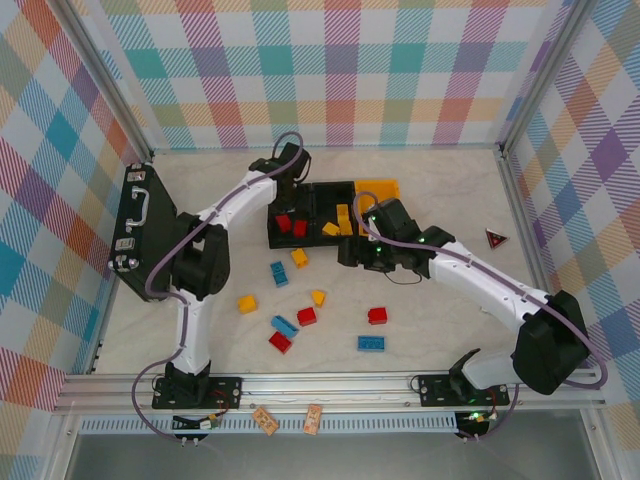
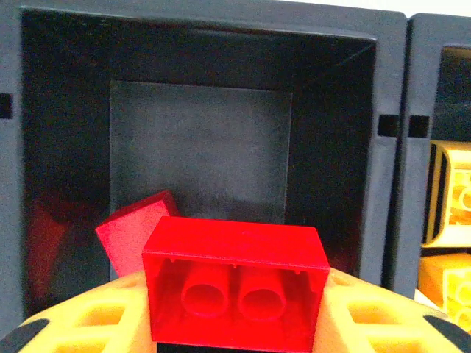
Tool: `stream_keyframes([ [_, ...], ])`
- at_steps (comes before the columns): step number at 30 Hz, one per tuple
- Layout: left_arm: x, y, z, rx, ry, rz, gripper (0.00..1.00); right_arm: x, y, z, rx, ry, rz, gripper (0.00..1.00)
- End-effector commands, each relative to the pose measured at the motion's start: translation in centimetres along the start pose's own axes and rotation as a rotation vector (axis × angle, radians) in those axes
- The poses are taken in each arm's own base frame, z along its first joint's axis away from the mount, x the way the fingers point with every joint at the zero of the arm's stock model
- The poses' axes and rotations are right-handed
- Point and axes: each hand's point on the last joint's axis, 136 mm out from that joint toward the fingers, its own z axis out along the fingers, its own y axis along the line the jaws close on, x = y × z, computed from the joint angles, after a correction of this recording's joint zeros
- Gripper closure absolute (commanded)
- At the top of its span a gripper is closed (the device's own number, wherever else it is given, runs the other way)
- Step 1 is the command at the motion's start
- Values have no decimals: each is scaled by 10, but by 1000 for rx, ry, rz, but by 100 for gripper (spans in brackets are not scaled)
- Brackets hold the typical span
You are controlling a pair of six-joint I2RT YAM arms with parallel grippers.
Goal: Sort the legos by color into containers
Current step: Place the lego in the container, then pick up the lego from the bottom-left of the table.
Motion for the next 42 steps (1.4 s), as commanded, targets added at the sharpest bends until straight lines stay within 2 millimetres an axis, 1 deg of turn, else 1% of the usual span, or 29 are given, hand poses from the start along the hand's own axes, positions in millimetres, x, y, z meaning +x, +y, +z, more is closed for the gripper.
stream_keyframes([
  [1,-5,8,1,-31,9,-9,56,-11,5,-4,-13,-23,-11,37],
  [5,-9,5,-2,-23,-6,-17,48,-12,4,-5,-10,-25,-9,37],
  [10,-10,2,-11,2,-13,-24,43,-11,4,-5,-12,-23,-6,37],
  [14,-9,-1,-24,27,-25,-21,41,-10,4,-5,-15,-19,-5,37],
  [17,-8,1,-35,33,-38,-23,40,-9,4,-7,-15,-19,-5,37],
  [21,-1,-1,-52,62,-45,-20,40,-7,3,-12,-15,-24,-10,37],
  [23,5,-2,-62,76,-51,-13,40,-5,2,-15,-13,-27,-11,37],
  [27,26,-1,-75,102,-37,3,40,5,-8,-19,12,-17,-4,36],
  [34,67,6,-90,164,-16,20,40,23,-28,-20,77,14,12,36],
  [42,114,7,-104,215,27,63,40,41,-52,-20,152,44,27,36],
])
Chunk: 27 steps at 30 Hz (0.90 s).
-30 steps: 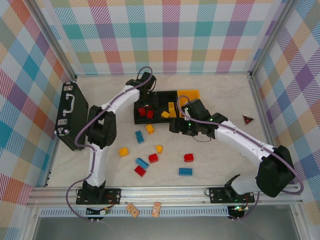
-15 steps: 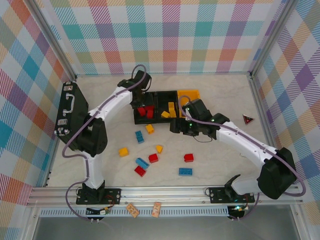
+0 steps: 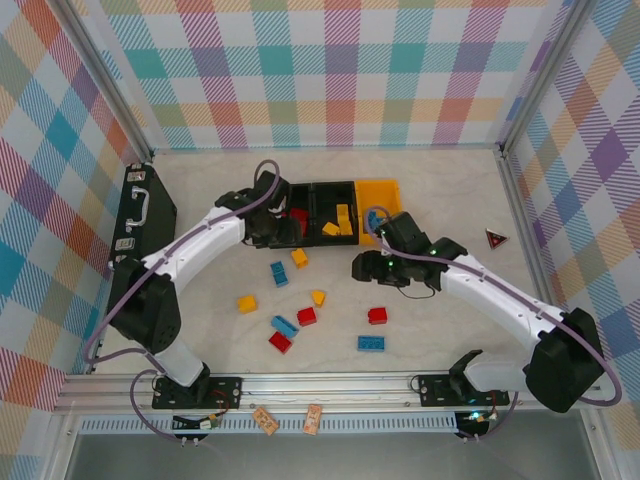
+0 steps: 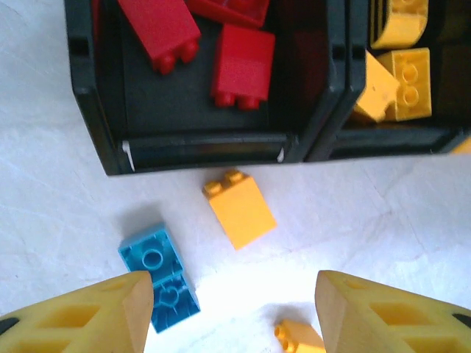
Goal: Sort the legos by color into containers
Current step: Pick up the lego from the bottom-left of the table.
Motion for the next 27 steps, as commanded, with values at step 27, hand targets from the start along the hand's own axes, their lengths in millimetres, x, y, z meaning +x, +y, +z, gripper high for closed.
stream_keyframes([
  [27,137,106,5,-312,30,-248,25,21,-17,12,5,41,37,36],
])
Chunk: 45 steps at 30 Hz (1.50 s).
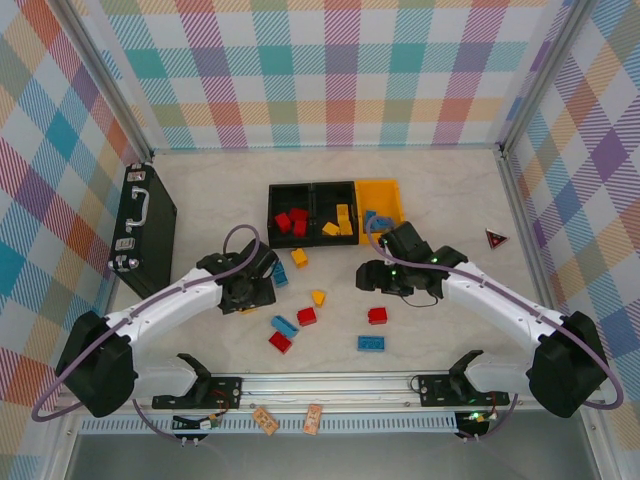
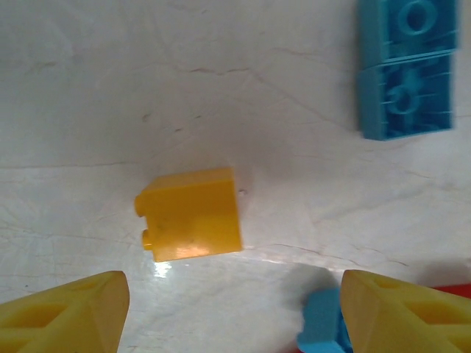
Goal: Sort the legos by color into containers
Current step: Pick up the lego from the bottom-left of the table, then place the lego in the container.
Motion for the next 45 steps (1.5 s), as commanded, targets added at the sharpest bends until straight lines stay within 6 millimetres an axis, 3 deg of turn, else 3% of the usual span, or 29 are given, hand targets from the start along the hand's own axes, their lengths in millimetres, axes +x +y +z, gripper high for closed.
stream_keyframes([
  [1,-2,5,15,-27,-6,-62,25,4,-3,3,-8,11,25,36],
  [7,-7,12,29,-78,-17,-68,26,6,-6,2,-1,10,29,36],
  [15,-6,20,45,-98,16,-88,34,4,-5,4,1,8,31,36],
  [18,-4,19,49,-92,25,-90,42,3,-4,4,1,11,31,36],
  [23,-6,15,47,-80,23,-77,67,3,-3,5,-2,13,30,36],
  [27,-14,8,35,-52,11,-59,70,3,-4,2,-1,3,30,36],
  [36,-55,-43,-8,69,-56,17,71,-5,5,-6,-43,-39,33,36],
  [45,-103,-115,-28,160,-109,109,71,-17,6,-14,-45,-80,36,35],
])
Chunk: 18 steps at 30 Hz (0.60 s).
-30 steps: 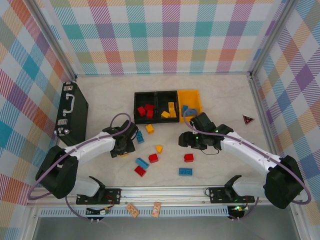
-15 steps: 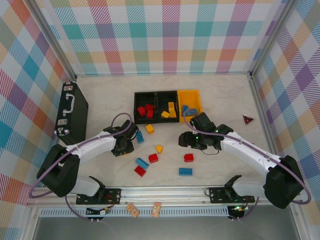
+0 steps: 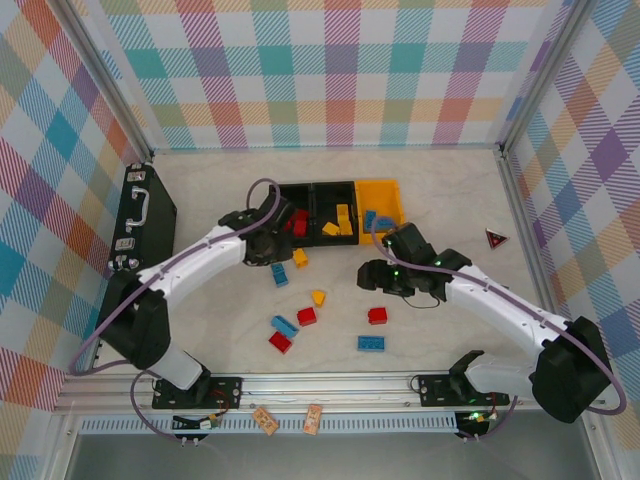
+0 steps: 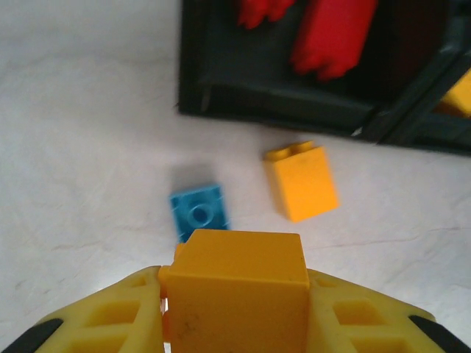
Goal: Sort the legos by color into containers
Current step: Place the lego in the container.
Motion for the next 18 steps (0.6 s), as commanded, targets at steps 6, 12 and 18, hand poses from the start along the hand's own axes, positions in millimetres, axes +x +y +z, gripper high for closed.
stream_keyframes([
  [6,-36,-59,5,77,3,94,71,-35,15,-18,-40,-93,6,34],
  [12,-62,-90,17,97,-11,127,71,-59,18,-18,-49,-117,16,34],
  [18,-81,-112,40,79,2,168,71,-68,22,-15,-59,-115,21,34],
])
